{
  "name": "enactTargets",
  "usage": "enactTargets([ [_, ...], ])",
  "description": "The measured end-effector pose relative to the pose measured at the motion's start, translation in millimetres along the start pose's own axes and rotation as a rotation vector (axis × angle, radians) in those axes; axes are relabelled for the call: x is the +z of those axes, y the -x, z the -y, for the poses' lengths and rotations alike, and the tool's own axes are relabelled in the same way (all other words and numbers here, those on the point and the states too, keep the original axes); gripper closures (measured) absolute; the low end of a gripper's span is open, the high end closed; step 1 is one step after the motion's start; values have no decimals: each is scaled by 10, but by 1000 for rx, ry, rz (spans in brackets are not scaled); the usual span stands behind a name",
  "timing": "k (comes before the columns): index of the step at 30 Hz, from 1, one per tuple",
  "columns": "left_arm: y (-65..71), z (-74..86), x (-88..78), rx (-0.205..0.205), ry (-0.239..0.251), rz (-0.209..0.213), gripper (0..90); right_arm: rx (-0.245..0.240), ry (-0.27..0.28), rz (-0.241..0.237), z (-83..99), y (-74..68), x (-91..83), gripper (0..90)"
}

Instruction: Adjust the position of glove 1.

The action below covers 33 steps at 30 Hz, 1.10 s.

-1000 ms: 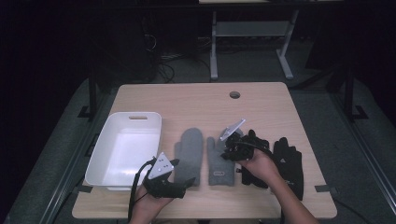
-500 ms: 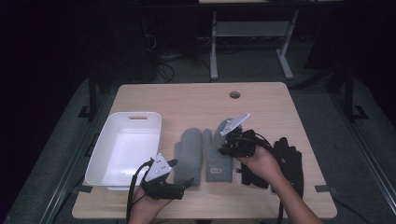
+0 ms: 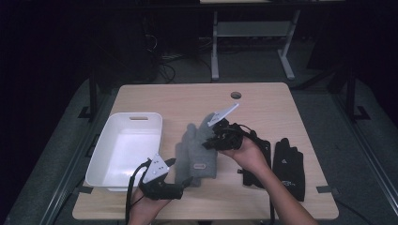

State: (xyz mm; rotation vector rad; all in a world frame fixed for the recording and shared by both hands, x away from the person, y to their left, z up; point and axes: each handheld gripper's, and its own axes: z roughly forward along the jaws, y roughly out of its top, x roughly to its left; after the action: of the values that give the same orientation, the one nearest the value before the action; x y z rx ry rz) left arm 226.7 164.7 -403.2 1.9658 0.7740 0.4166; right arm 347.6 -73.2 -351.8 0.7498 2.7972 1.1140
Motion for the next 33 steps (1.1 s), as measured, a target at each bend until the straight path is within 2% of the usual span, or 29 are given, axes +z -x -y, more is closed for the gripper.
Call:
enactTargets([
  [5,-18,-3,-10,0,-5,2,163,27,8,-46,-104,10,167,865],
  [12,-24,-3,-18,-2,2,-6,163,25,4,-74,-167,-6,320,865],
  [13,-23,-5,-19,-10,7,-5,164,39,-3,-83,-175,-14,369,864],
  [16,-26,-5,-22,-10,8,-7,164,41,-7,-90,-171,-9,421,864],
  [25,-61,-4,-17,-16,0,-12,167,100,-13,-143,-104,73,601,864],
  [28,-60,-3,-16,-22,-1,-13,167,100,-13,-146,-103,77,608,863],
  [33,-62,-3,-2,-27,-14,-14,182,85,-31,-123,-109,77,638,841],
])
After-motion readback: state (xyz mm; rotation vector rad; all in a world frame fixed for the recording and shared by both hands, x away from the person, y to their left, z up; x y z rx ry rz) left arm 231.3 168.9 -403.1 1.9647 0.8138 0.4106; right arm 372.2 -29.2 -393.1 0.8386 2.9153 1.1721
